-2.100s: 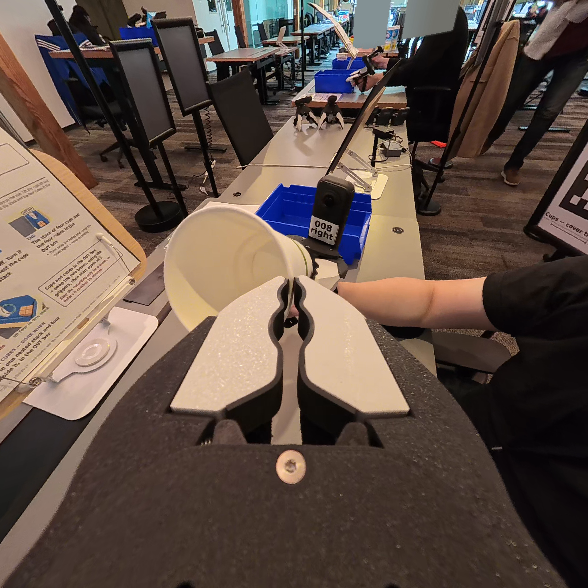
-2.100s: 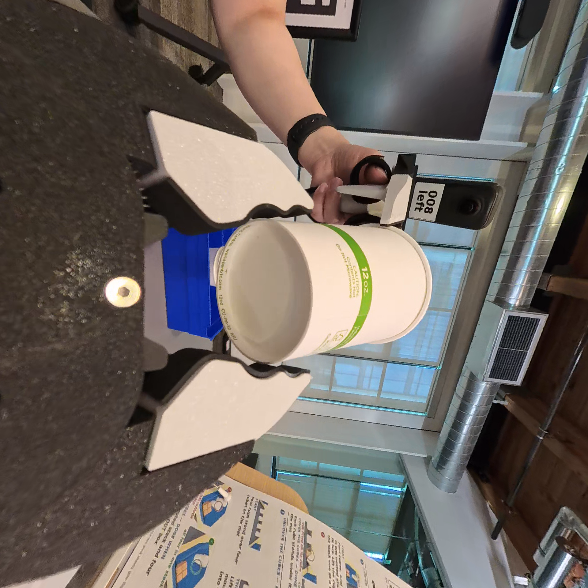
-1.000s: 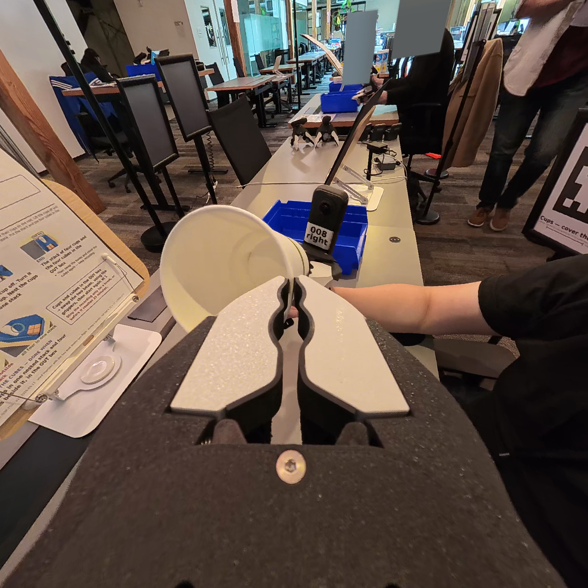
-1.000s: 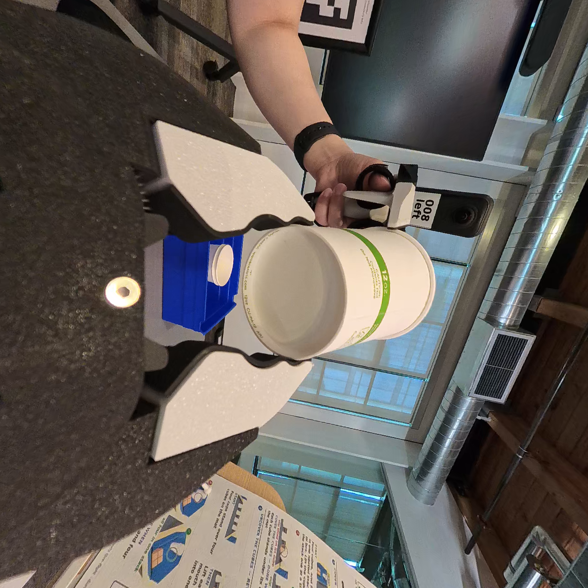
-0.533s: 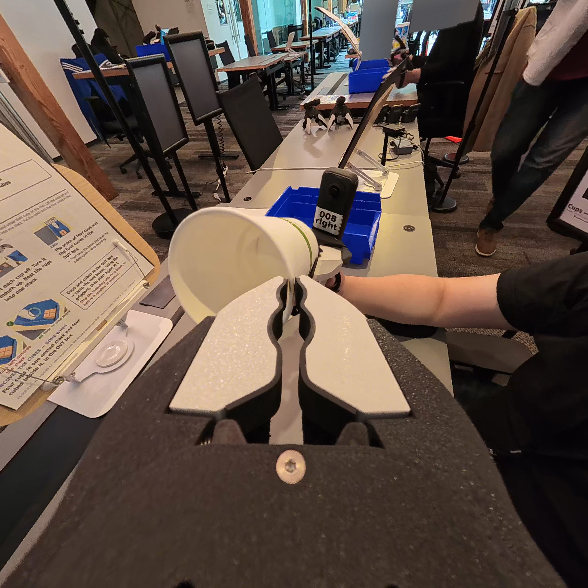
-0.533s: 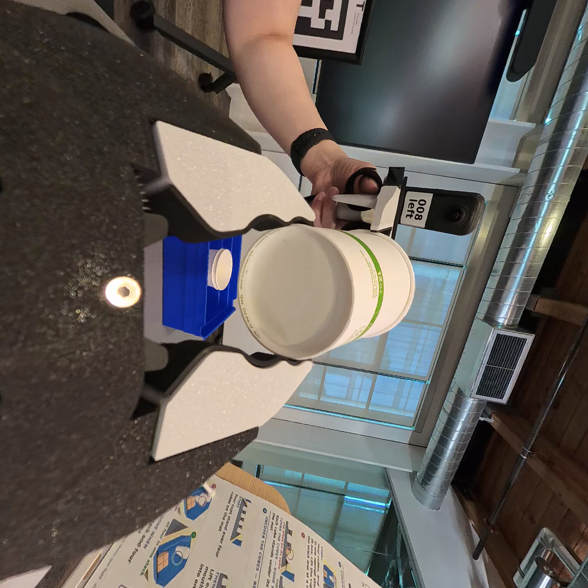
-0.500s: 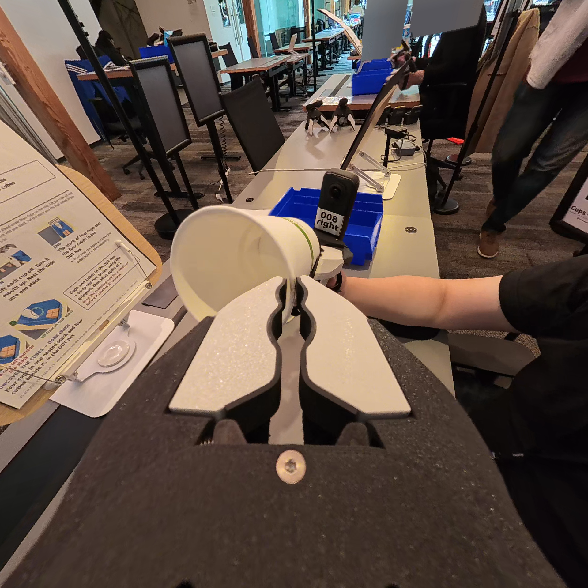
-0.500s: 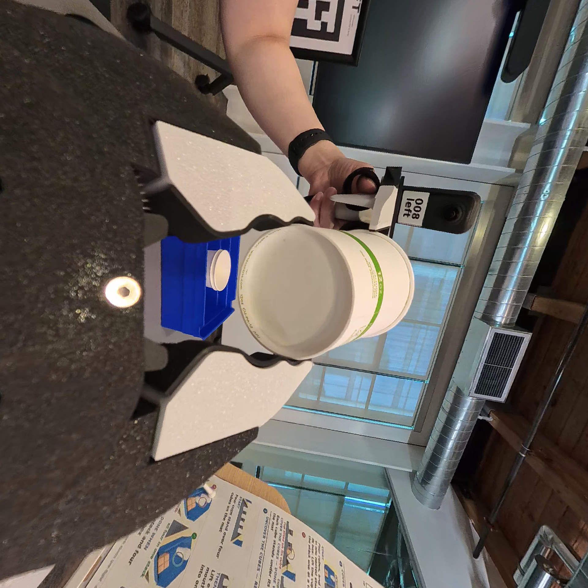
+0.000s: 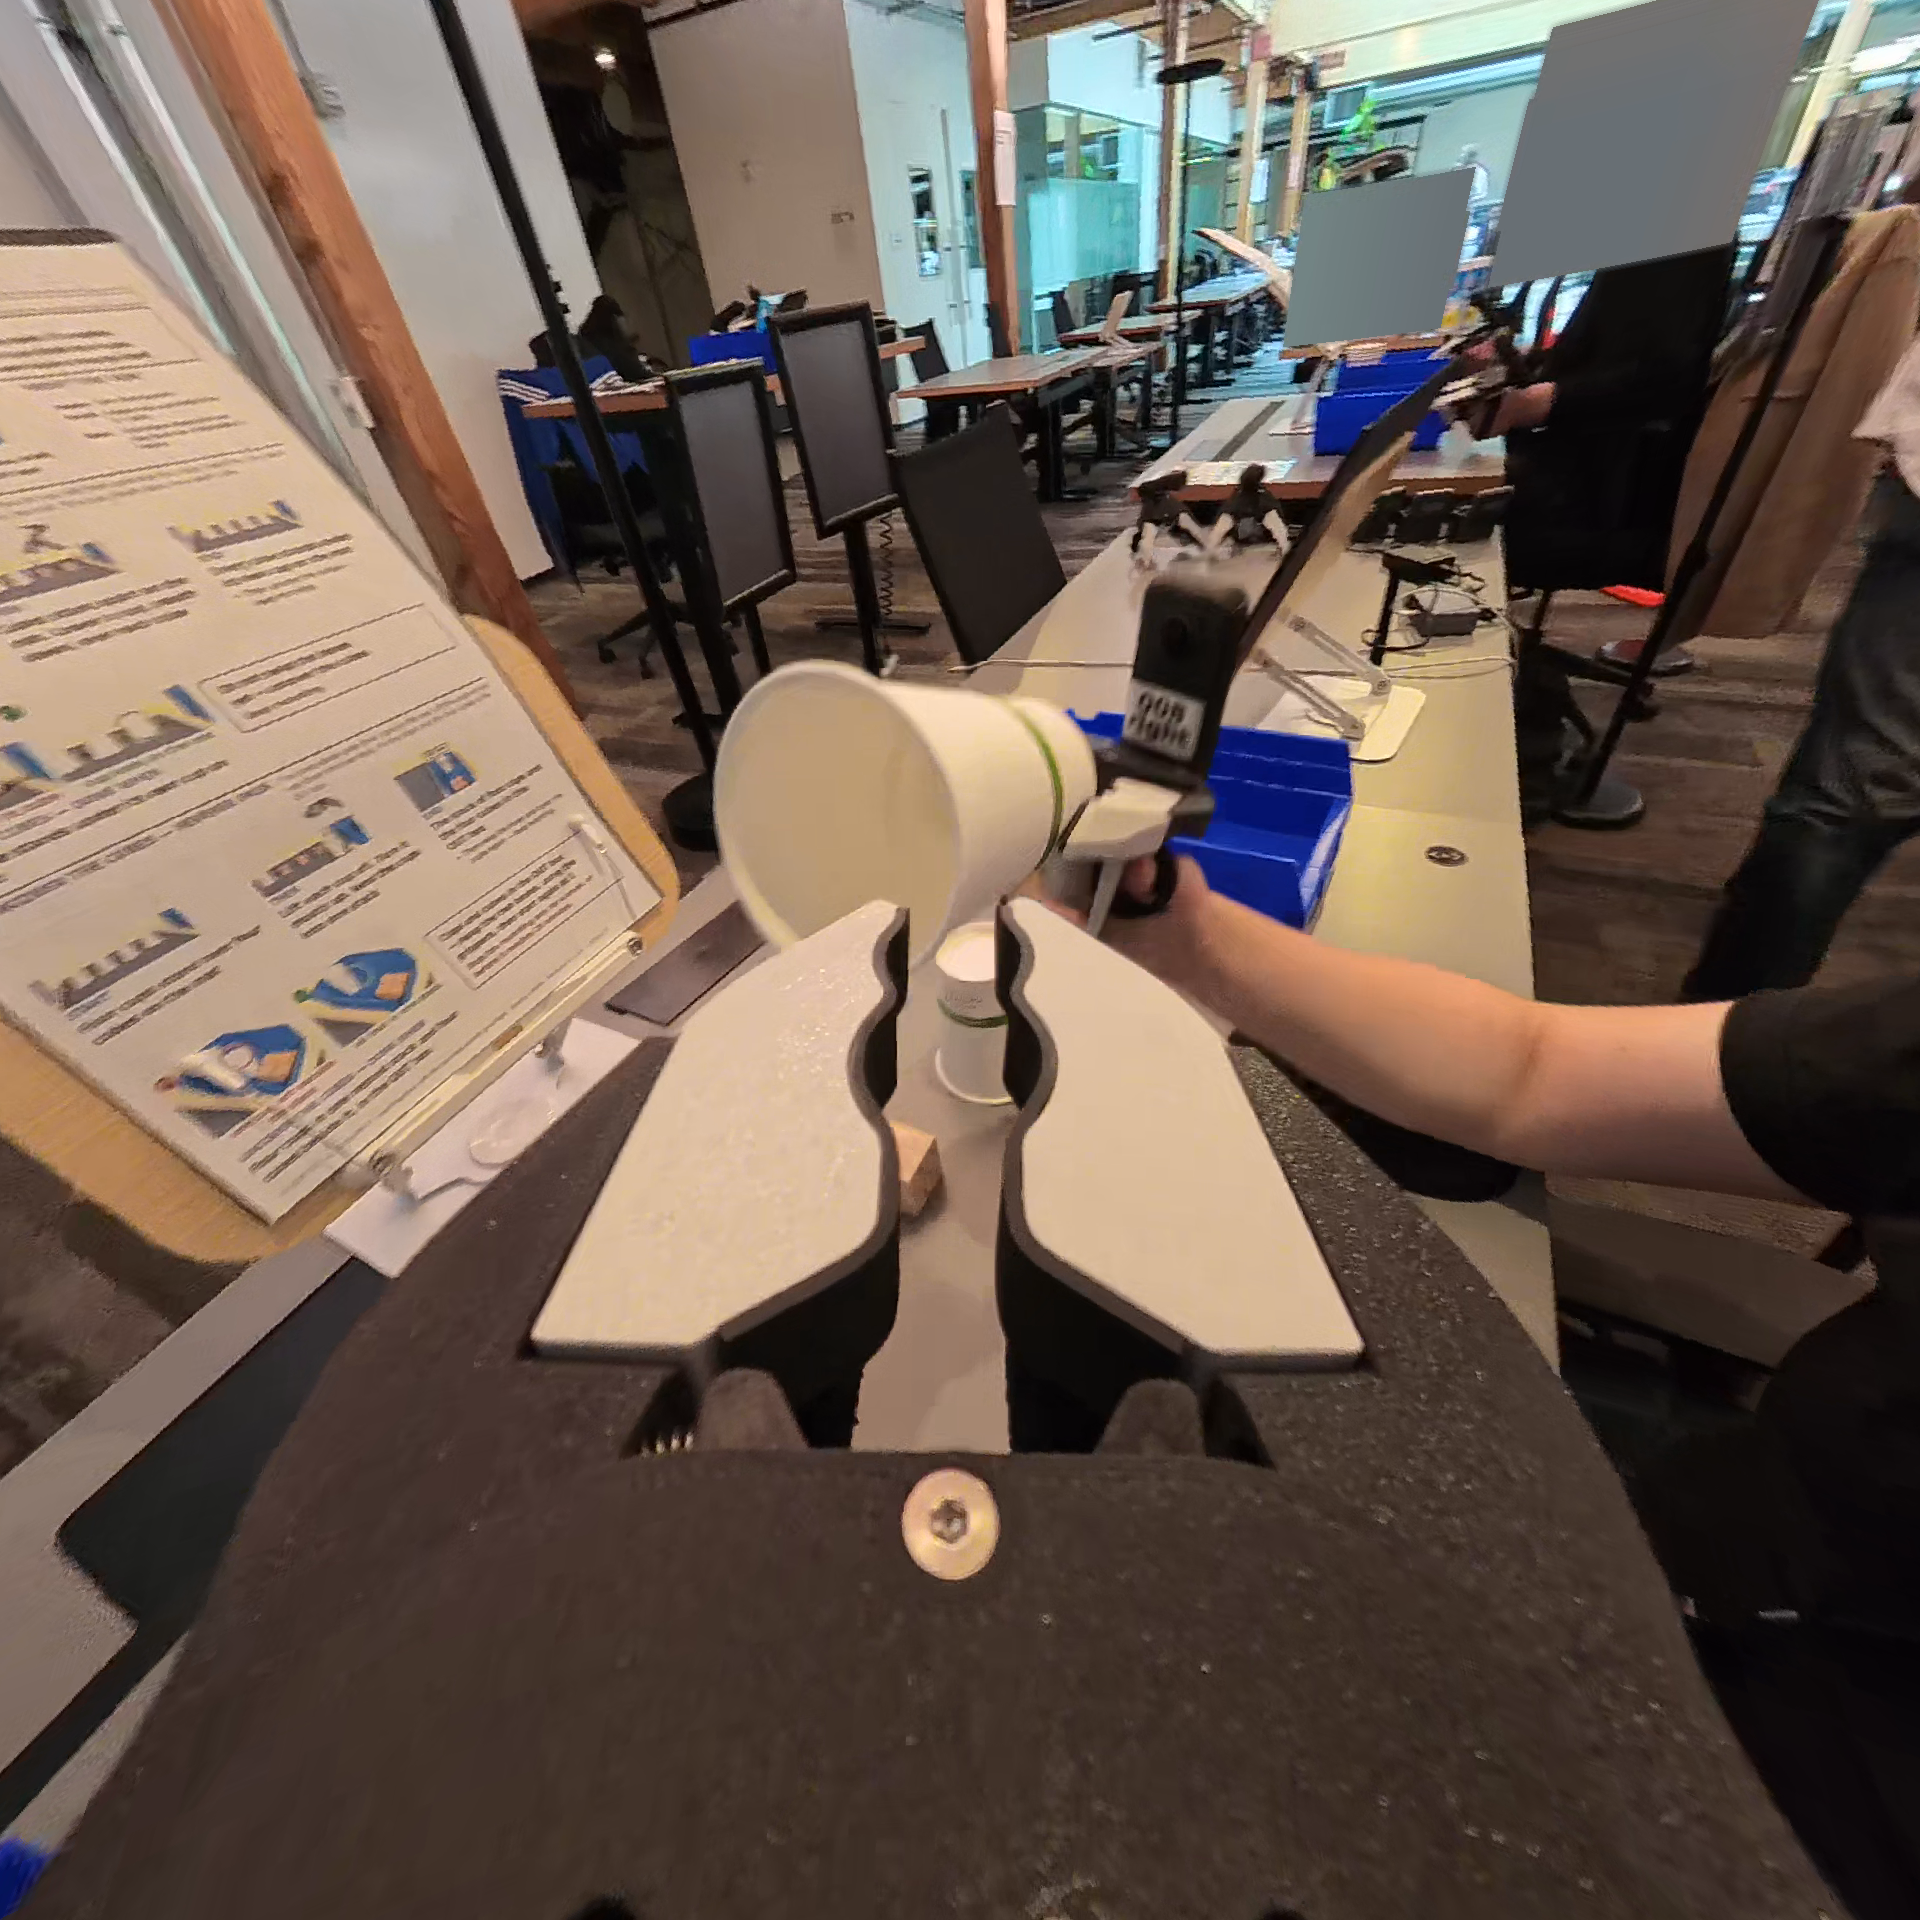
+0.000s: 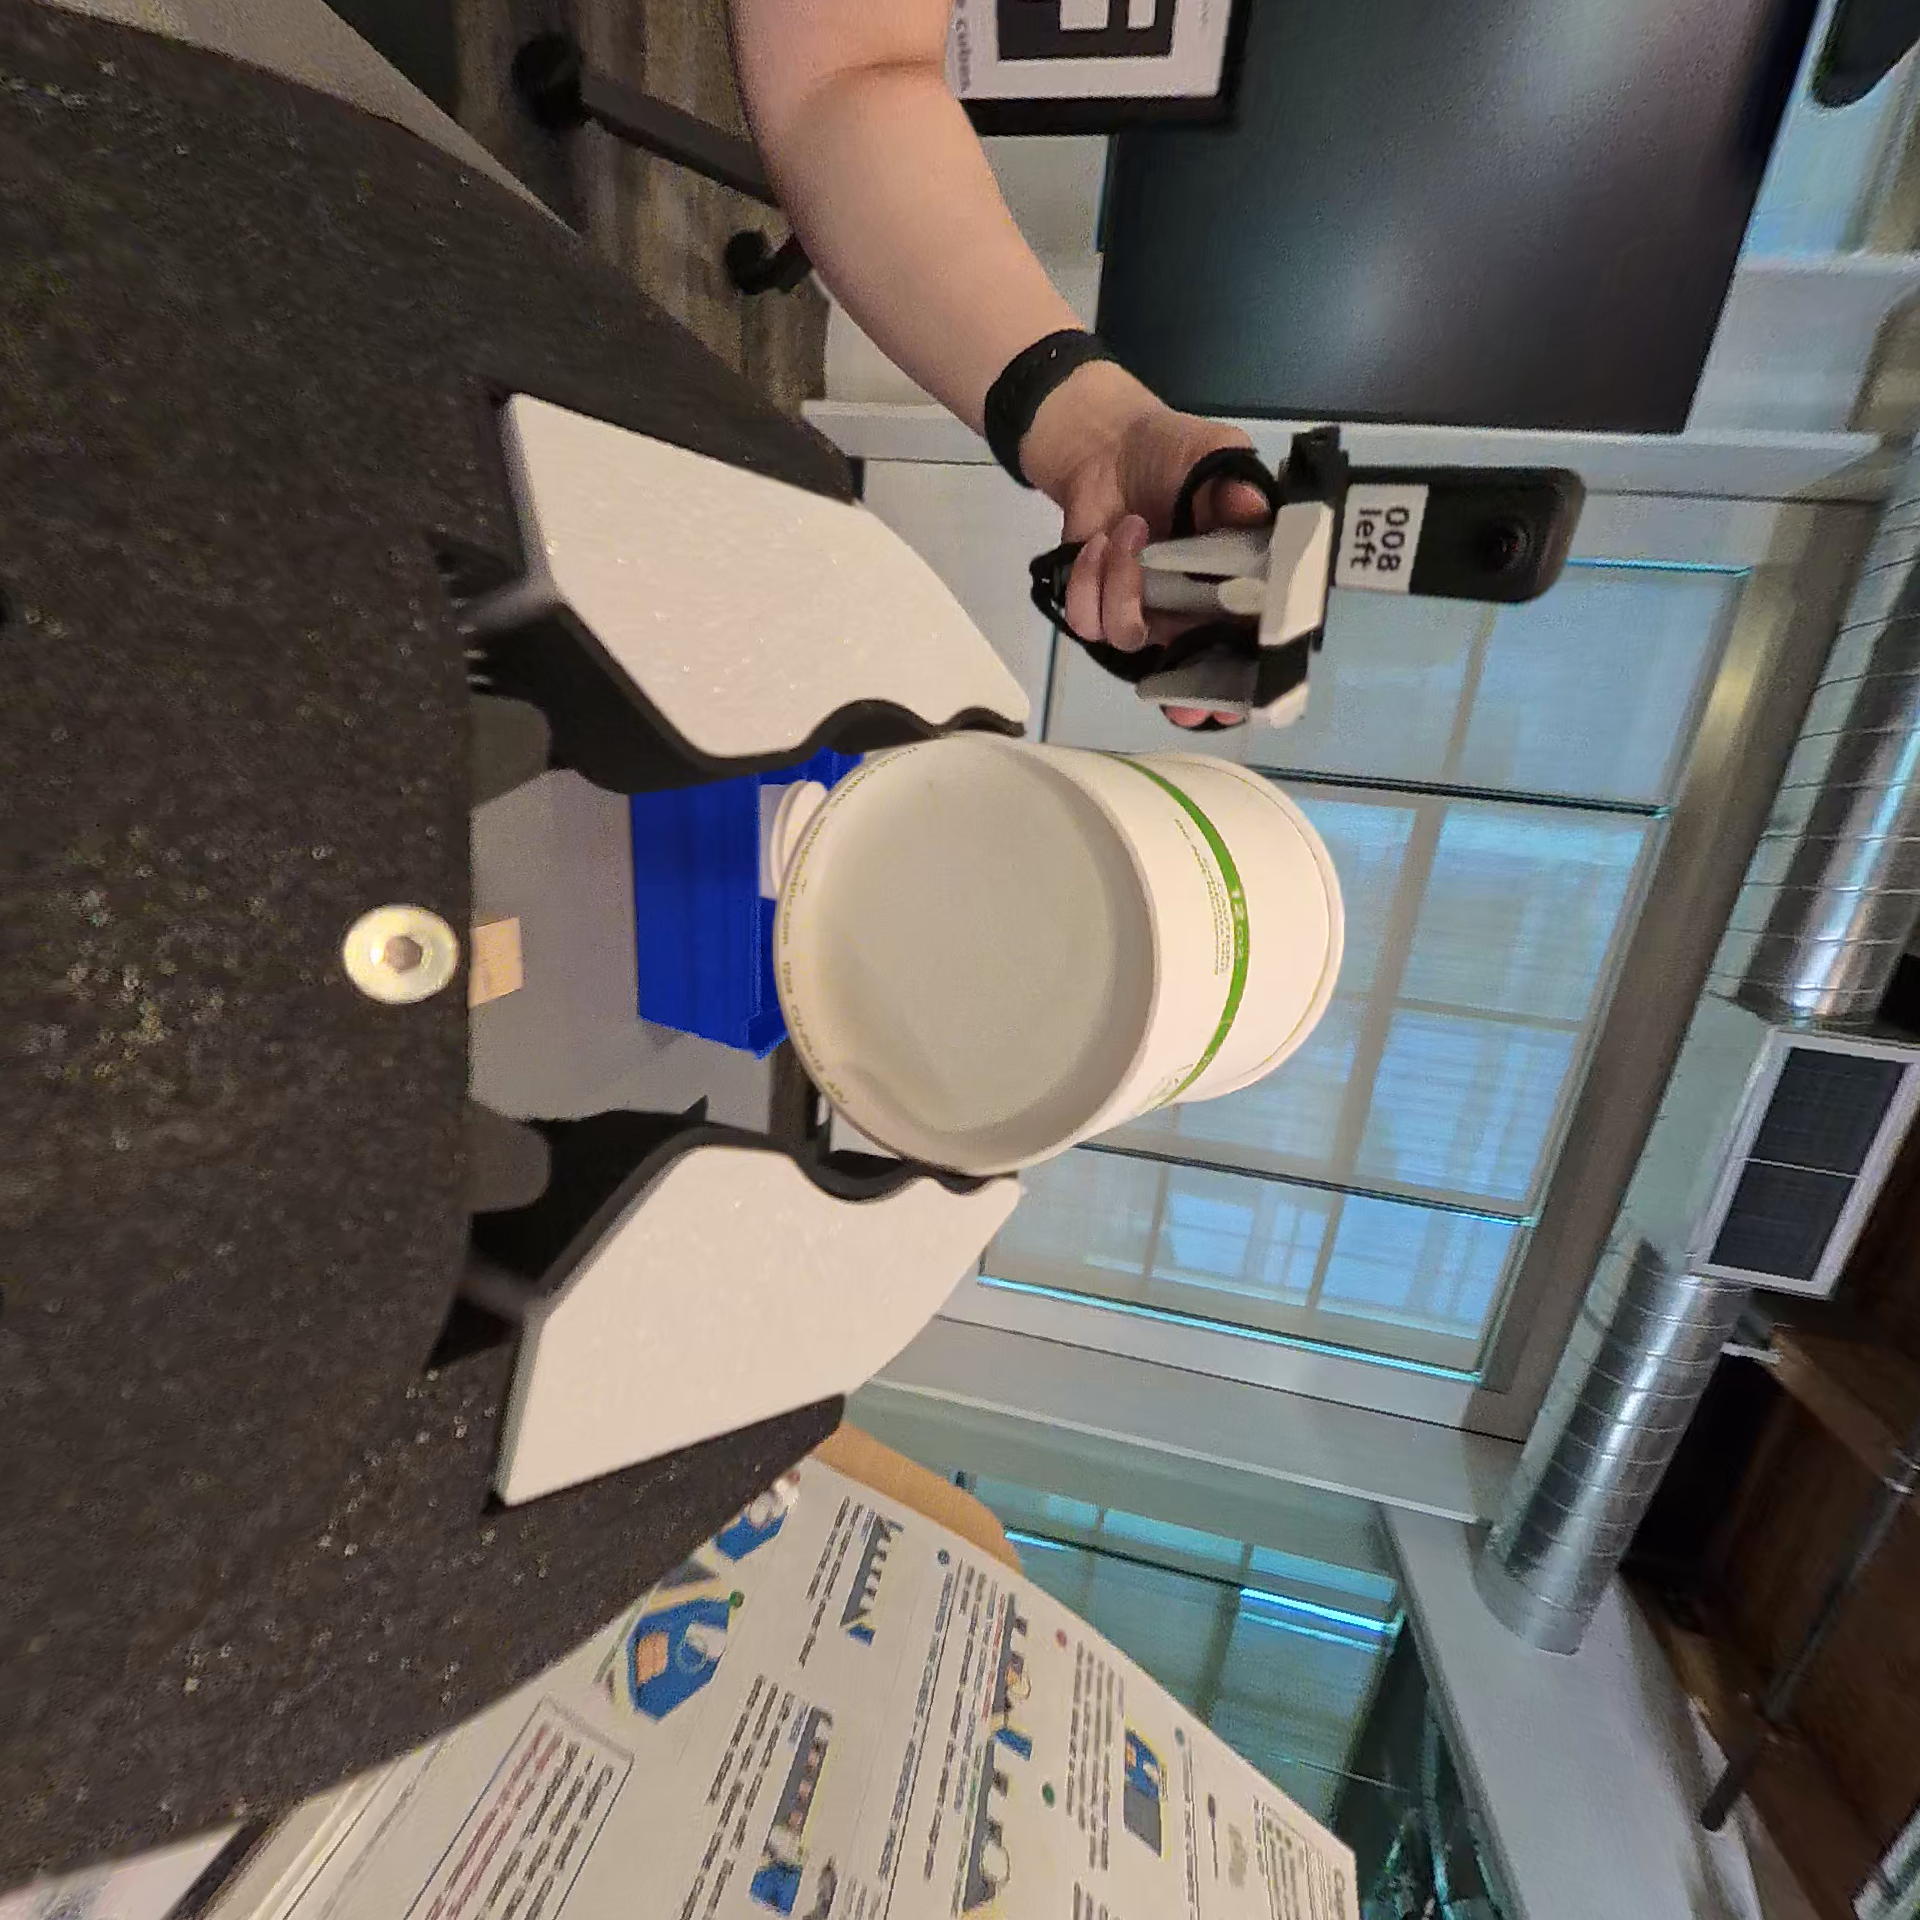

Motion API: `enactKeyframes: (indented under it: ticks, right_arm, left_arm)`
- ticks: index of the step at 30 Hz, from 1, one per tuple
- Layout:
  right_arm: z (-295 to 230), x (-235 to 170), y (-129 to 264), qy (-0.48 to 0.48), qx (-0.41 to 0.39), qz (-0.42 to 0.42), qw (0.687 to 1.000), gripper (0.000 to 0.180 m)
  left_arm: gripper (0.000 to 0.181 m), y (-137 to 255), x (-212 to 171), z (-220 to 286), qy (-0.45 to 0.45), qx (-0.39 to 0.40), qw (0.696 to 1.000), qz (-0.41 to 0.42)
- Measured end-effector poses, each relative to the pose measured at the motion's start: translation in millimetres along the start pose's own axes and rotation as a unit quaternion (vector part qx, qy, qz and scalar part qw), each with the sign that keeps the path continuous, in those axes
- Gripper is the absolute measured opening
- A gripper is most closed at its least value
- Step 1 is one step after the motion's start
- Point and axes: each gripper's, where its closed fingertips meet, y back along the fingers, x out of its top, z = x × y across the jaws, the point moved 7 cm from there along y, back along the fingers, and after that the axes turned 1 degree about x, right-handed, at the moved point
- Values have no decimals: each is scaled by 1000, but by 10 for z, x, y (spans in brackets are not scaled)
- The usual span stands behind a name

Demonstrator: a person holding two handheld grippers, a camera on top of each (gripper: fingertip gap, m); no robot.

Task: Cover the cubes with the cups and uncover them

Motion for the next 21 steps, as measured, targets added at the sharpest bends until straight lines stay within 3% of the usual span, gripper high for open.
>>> enactKeyframes:
  ticks: [5, 9, 15, 21]
  right_arm:
    - [87, 359, 224, 32, -37, -95, 994, 75]
    - [234, 527, 333, 37, -75, -242, 967, 75]
    - [343, 535, 179, 41, -116, -467, 876, 75]
    - [459, 199, -5, 1, -119, -633, 765, 75]
  left_arm:
    - [13, 247, -375, 48, 2, 34, 999, -16]
    - [10, 344, -708, 96, 12, 48, 998, -25]
    - [11, 328, -1082, 226, 21, 37, 999, -30]
    - [11, 377, -1195, 348, 28, 18, 999, -11]
